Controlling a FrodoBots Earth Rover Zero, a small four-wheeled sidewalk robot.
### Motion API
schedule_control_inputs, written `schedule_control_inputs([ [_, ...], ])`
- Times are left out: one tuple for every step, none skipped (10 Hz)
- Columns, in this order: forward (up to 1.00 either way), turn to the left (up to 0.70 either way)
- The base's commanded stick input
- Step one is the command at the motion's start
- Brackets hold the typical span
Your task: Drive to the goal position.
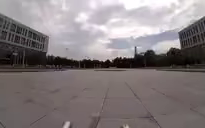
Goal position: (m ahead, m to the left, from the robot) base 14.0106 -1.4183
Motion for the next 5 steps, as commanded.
schedule_control_inputs([
  [0.70, 0.00],
  [0.70, 0.00],
  [0.70, 0.00],
  [0.70, 0.00],
  [0.70, 0.00],
])
